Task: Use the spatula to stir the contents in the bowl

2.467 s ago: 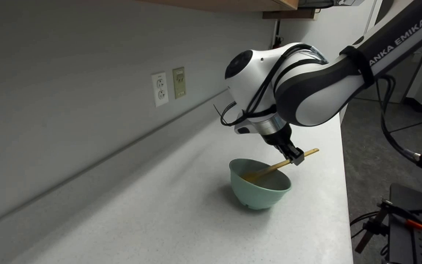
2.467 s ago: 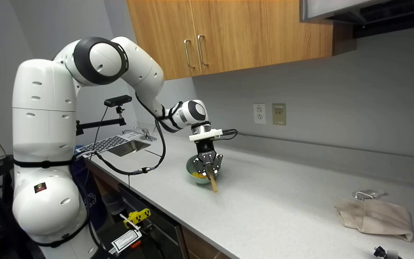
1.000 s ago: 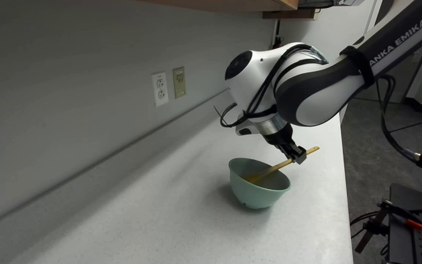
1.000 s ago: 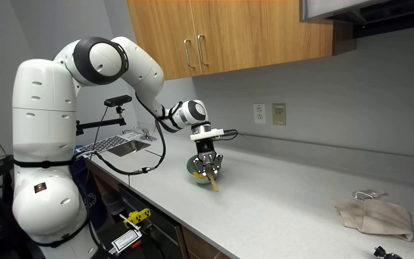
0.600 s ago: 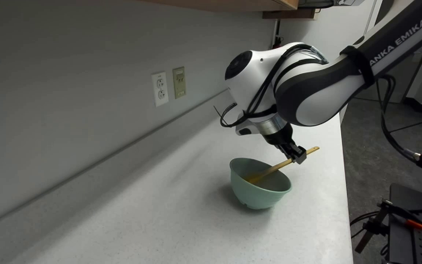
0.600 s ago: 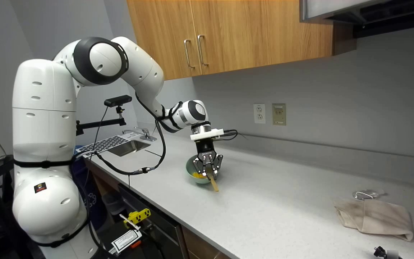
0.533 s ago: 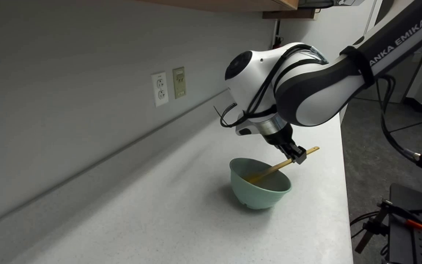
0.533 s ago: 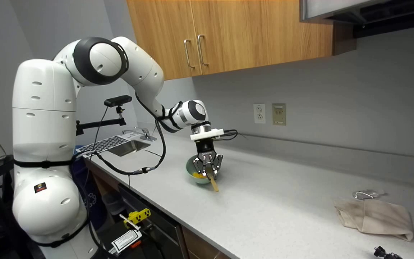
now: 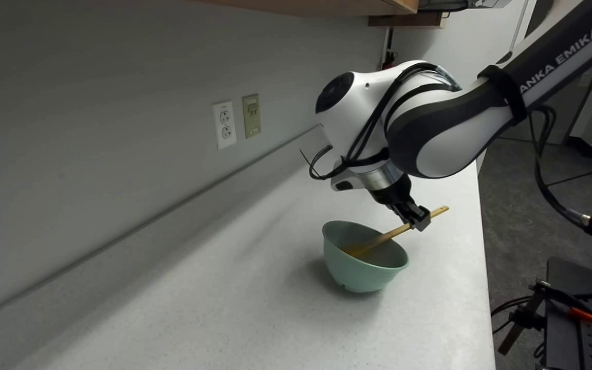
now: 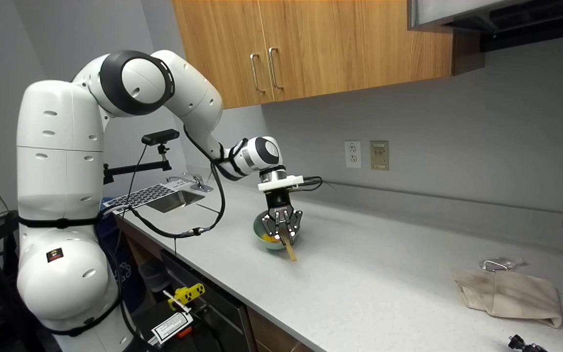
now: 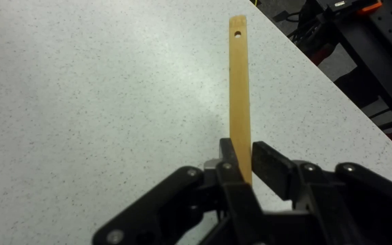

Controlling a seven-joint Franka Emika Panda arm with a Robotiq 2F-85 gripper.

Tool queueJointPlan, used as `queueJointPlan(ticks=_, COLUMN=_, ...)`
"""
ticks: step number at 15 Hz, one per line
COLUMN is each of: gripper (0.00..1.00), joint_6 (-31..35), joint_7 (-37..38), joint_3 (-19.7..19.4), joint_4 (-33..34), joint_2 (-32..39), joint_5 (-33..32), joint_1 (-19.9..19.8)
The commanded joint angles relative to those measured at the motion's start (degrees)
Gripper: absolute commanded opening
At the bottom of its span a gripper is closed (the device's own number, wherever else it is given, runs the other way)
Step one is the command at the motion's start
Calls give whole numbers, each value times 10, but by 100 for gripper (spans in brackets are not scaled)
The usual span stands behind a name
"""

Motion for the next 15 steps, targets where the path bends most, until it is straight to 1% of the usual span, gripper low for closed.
queueJointPlan(ticks=1, gripper=6, joint_6=-21, joint_7=8, joint_3=5, joint_4=-15, joint_2=-22, joint_5=-8, joint_1=5)
queueJointPlan(ticks=8, gripper=6, joint_6=-52, joint_7=20, joint_3=15, joint_4=-21, joint_2=-49, joint_5=-3, joint_1=9)
queueJointPlan(ticks=15, gripper=6, joint_6=-39, joint_7=31, joint_3=20, joint_4=-21, joint_2=-70, joint_5=-8, joint_1=12)
